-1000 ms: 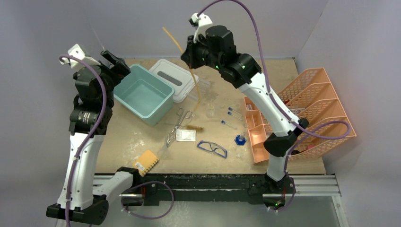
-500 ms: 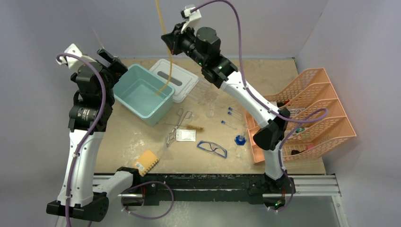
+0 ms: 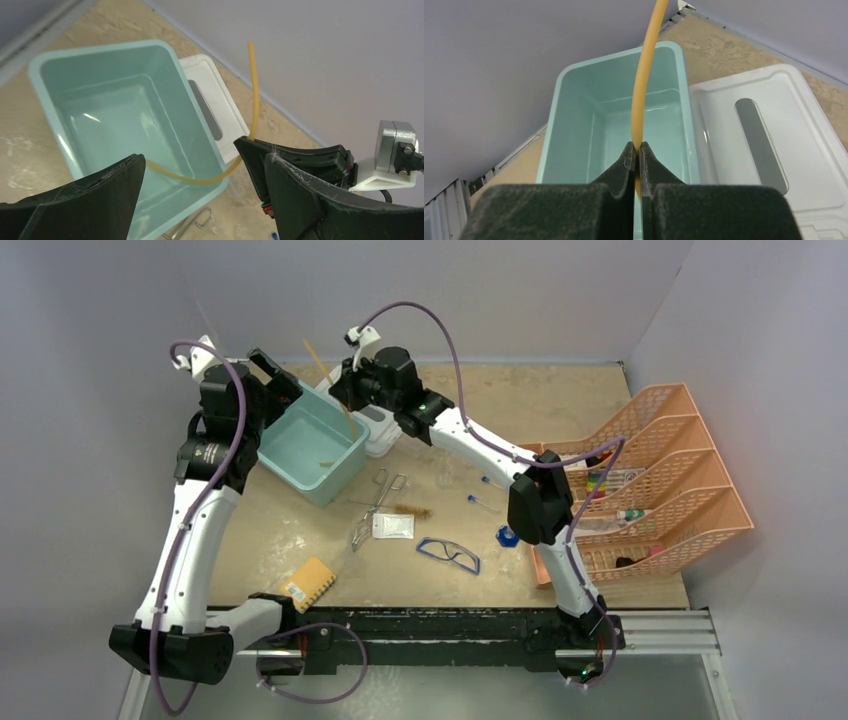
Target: Organize the chemistry lab equipment
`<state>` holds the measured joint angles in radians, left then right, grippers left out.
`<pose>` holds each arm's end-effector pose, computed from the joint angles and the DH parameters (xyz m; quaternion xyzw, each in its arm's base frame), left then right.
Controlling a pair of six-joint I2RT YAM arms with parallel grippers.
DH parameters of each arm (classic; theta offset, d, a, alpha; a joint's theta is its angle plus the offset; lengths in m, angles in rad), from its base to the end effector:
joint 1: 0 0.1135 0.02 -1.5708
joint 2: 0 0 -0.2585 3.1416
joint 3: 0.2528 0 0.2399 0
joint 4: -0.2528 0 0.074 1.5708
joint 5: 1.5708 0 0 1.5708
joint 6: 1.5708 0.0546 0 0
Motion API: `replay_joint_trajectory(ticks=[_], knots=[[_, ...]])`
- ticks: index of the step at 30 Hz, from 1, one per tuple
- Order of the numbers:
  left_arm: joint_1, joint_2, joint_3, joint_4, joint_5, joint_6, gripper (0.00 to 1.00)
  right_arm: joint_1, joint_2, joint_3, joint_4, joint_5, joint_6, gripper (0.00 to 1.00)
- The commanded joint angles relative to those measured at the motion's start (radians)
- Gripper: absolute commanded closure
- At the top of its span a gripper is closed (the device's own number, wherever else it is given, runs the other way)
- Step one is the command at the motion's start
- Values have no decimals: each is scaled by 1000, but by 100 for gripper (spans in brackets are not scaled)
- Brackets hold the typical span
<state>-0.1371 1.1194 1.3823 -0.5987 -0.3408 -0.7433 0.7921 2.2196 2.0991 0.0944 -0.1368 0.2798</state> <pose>0.2347 -0.0140 0.4231 -0.3335 0.7376 -0.1181 0.5751 0.3754 0.3911 0.3478 -0.2272 0.6792 0.3976 0.5736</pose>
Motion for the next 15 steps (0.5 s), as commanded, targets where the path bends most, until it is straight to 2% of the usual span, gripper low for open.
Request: replay_joint_trajectory(ticks=[1, 5, 10, 15], knots=[[32, 16, -38, 142, 169, -118, 12, 7, -65, 14, 71, -78, -25, 100], [60, 43, -97, 271, 278, -212, 12, 7, -73, -28, 82, -123, -46, 100], [73, 75, -159, 415, 374, -229, 21, 7, -90, -67, 90, -179, -66, 100], [77, 119, -183, 415, 402, -198, 37, 7, -98, -79, 90, -209, -77, 100]])
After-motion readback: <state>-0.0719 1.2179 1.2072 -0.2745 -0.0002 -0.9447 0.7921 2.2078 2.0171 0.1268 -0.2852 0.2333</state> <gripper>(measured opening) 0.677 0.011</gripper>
